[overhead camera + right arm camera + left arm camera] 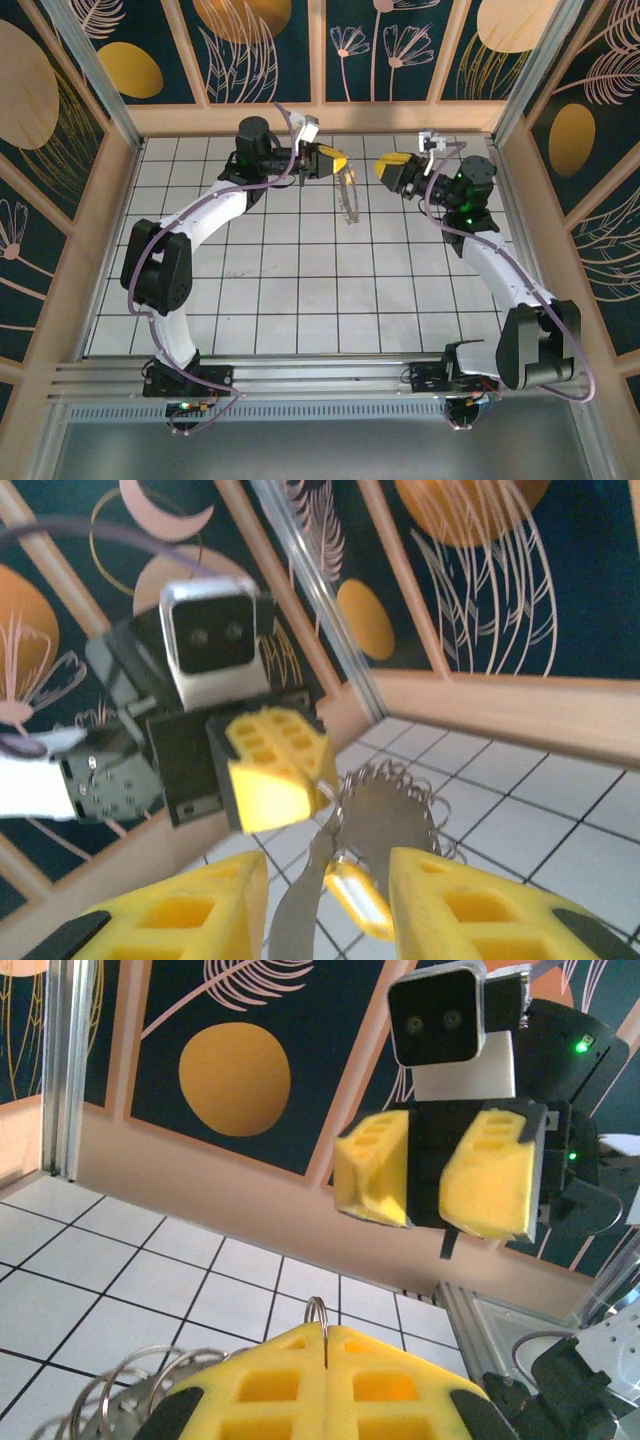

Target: Put the keys on the keyring

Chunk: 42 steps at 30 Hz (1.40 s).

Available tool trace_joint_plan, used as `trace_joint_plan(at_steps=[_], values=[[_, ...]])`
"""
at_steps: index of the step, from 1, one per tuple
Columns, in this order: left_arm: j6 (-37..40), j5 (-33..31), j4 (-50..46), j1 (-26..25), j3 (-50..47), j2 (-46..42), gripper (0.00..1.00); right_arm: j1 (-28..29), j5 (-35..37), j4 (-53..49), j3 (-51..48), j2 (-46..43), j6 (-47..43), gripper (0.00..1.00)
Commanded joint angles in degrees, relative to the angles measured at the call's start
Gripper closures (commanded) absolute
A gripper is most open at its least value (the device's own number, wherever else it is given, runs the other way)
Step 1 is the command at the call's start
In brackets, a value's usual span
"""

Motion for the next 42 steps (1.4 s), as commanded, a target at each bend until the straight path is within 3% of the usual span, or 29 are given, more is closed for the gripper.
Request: trace_joint_plan(at_steps=[1, 9, 19, 33, 37, 42], values=[[-5.0, 0.1, 10.1, 0.4, -1.2, -2.4, 1.0, 0.9, 3.5, 13.6, -0.7, 3.5, 10.4, 0.63], [-10.2, 0.6, 16.7, 0.4, -2.2, -1.8, 1.0, 4.3, 2.7, 25.9, 0.2, 10.4, 17.6, 0.61], [-10.9, 0.9, 17.4, 0.5, -2.2, -1.7, 1.0, 7.7, 2.6, 29.1, 1.7, 13.9, 18.7, 0.62], [-10.2, 2.1, 16.3, 0.4, -2.3, -1.9, 1.0, 8.0, 2.7, 29.2, 3.6, 15.1, 18.9, 0.64], [-9.9, 2.0, 15.8, 0.4, -2.2, -2.1, 1.0, 8.0, 2.3, 29.0, 4.0, 15.6, 19.0, 0.69], [-9.6, 2.1, 15.4, 0.4, -2.2, -2.3, 1.0, 7.9, 1.7, 29.0, 4.0, 15.8, 19.1, 0.87]])
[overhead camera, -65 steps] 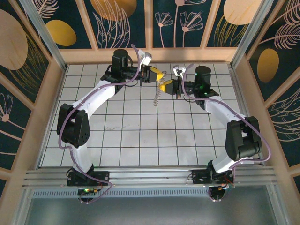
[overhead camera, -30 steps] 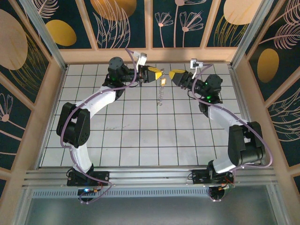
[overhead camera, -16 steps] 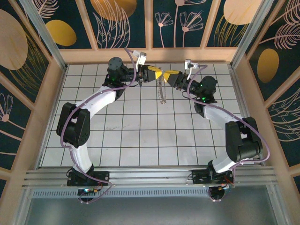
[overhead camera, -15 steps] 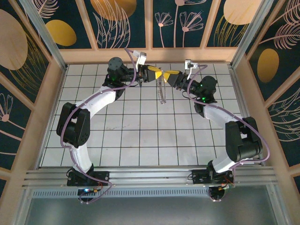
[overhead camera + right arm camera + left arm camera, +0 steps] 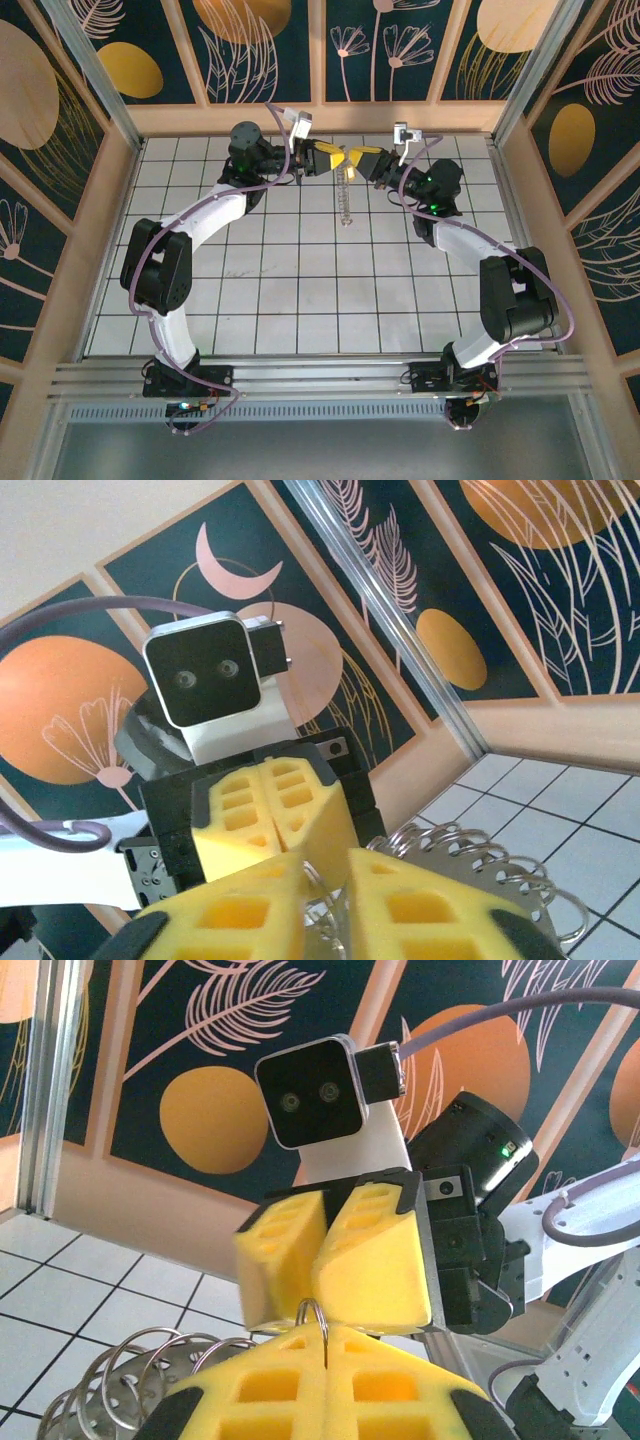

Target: Put the keys on the keyring

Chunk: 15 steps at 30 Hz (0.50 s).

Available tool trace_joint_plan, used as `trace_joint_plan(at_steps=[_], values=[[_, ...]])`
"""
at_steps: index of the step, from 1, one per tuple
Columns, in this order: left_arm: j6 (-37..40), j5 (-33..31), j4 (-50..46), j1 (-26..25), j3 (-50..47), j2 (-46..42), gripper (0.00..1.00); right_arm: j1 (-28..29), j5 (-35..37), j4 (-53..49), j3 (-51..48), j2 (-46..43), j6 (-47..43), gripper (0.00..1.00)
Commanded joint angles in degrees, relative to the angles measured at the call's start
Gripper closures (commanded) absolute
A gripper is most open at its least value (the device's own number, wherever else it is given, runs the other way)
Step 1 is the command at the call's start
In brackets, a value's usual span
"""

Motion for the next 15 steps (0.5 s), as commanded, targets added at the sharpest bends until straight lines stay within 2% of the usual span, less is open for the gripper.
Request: trace_joint_plan(at_steps=[1, 10, 15], values=[[0.6, 1.1, 2.2, 0.2, 0.2, -2.3, 1.0, 0.2, -1.1, 2.6, 1.7, 0.7, 0.1, 0.88], [0.6, 1.2, 2.0, 0.2, 0.3, -2.2, 1.0, 0.5, -3.5, 2.9, 2.6, 1.9, 0.6, 0.77], [0.8, 1.2, 1.8, 0.2, 0.3, -2.3, 1.0, 0.5, -3.5, 2.9, 3.0, 2.4, 0.7, 0.82]])
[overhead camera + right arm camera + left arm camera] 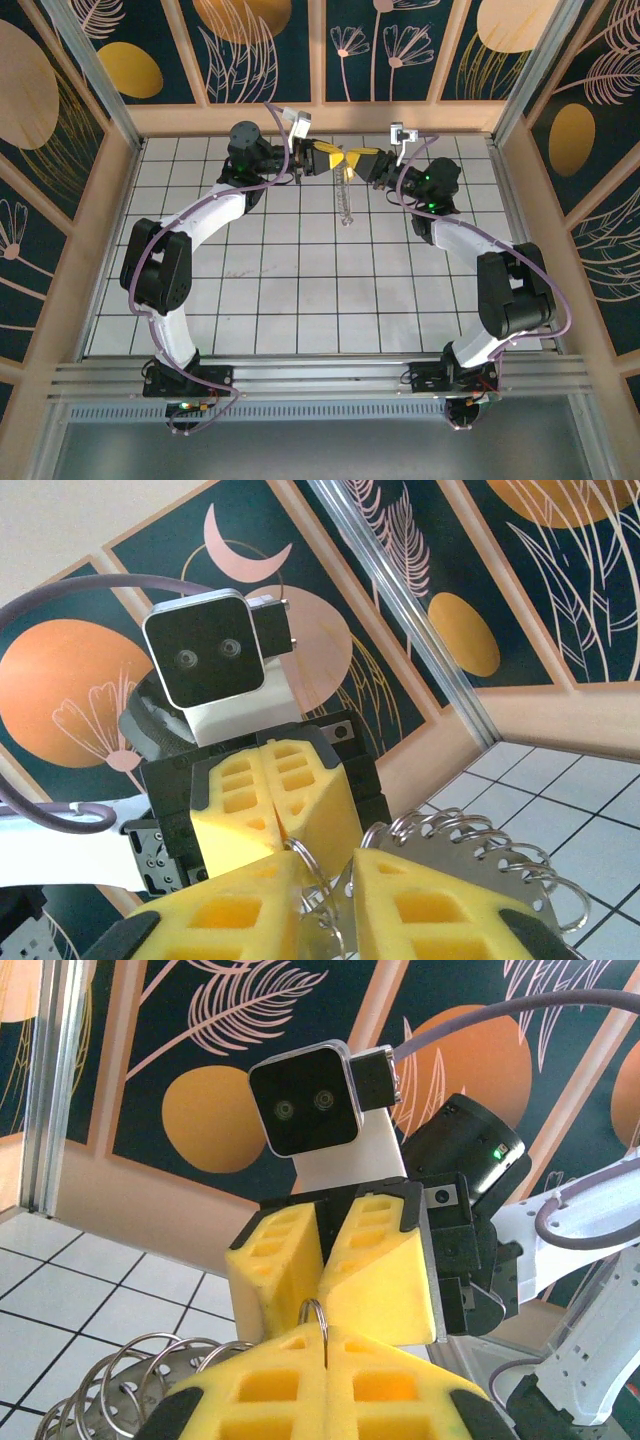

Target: Put the keys on the keyring

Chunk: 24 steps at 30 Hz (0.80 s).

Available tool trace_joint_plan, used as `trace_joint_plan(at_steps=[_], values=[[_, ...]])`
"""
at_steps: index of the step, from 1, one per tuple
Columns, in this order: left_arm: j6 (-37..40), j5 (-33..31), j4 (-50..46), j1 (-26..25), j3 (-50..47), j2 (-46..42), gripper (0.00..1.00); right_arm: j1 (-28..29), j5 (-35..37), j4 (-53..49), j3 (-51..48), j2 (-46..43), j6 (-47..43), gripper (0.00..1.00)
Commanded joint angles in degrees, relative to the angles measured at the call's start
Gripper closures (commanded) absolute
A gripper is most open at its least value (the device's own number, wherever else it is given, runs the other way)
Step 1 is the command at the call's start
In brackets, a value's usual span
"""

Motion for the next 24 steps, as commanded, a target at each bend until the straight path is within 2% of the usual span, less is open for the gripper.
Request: trace_joint_plan(at_steps=[1, 8, 12, 18, 24], values=[[0.8, 1.1, 1.9, -0.1, 0.4, -2.3, 1.0, 0.4, -0.9, 2.2, 2.2, 0.8, 0.5, 0.84], [0.7, 1.6, 1.7, -0.1, 0.4, -2.1, 1.0, 0.4, -1.7, 2.6, 3.1, 1.4, 0.8, 1.0], [0.8, 2.1, 0.9, -0.1, 0.7, -2.1, 1.0, 0.4, -2.5, 1.4, 4.4, 1.7, 0.4, 1.0], [5.9, 1.1, -7.6, 0.1, 3.8, -2.4, 1.0, -0.6, -4.5, -1.7, 7.0, 2.4, -1.4, 1.0], [6.2, 0.8, -10.2, 3.3, 6.7, -3.0, 0.72, -3.6, -10.4, -8.4, 11.7, 3.3, -5.4, 1.0]])
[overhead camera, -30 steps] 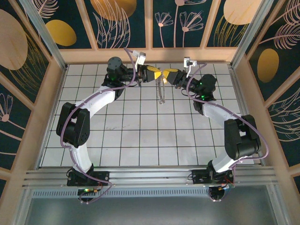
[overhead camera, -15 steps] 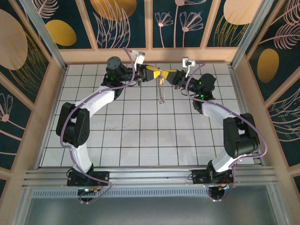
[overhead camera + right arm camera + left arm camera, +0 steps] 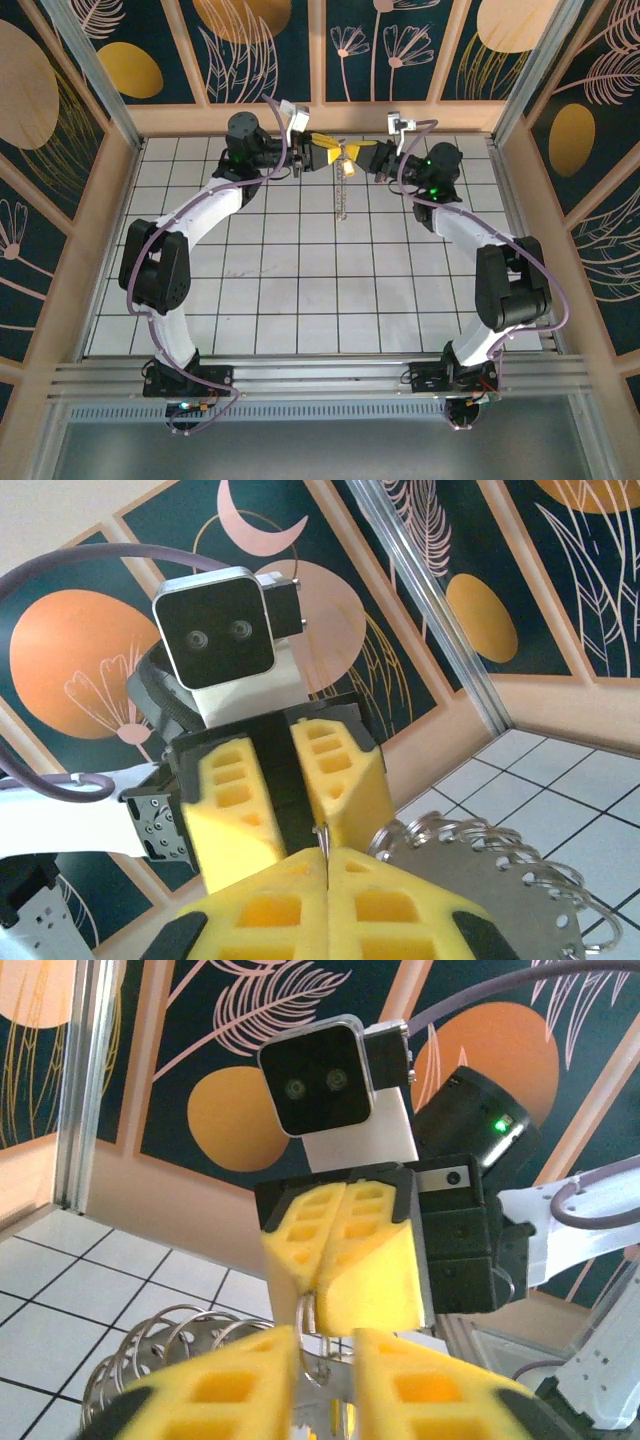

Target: Put the keys on the keyring

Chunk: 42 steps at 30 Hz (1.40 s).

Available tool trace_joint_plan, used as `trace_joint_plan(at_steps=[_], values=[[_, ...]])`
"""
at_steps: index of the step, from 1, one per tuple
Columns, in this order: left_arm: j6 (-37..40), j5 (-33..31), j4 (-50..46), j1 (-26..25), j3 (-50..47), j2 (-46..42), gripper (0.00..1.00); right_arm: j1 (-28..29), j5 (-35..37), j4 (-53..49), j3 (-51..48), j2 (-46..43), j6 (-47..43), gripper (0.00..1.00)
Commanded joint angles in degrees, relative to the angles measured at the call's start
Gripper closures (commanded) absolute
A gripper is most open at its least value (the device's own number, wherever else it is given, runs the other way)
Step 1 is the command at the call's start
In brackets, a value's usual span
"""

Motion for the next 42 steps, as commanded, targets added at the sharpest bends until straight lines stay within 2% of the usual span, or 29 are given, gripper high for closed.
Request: trace_joint_plan(at_steps=[1, 4, 7, 11, 15, 24, 32, 42], values=[[1.1, 1.9, -2.0, 2.6, 3.2, -2.8, 0.69, -2.0, -5.1, -5.0, 5.5, 0.6, -5.0, 1.0], [1.8, 4.4, -5.1, 4.0, 5.8, -2.2, 0.62, -2.5, -8.4, -15.9, 10.0, 1.0, -12.4, 1.0], [6.8, 7.3, -14.4, 4.4, 10.5, -0.6, 0.57, -2.5, -10.4, -30.8, 15.3, 1.9, -22.9, 1.0], [13.7, 10.9, -27.0, 4.4, 17.7, 2.6, 0.54, -3.0, -13.1, -46.7, 23.0, 4.5, -34.1, 1.0], [17.1, 12.9, -33.5, 4.5, 21.9, 4.9, 0.54, -3.5, -15.9, -57.3, 29.3, 7.3, -40.9, 1.0], [16.9, 15.0, -34.8, 4.5, 22.2, 7.1, 0.54, -3.1, -18.2, -65.2, 34.6, 10.2, -45.3, 1.0], [16.9, 15.9, -35.0, 4.0, 21.7, 8.8, 0.59, -2.6, -18.2, -66.4, 35.4, 11.3, -46.1, 1.0], [16.9, 15.9, -34.9, 2.5, 22.1, 10.2, 0.59, -1.9, -18.0, -67.3, 36.1, 12.0, -46.5, 1.0]])
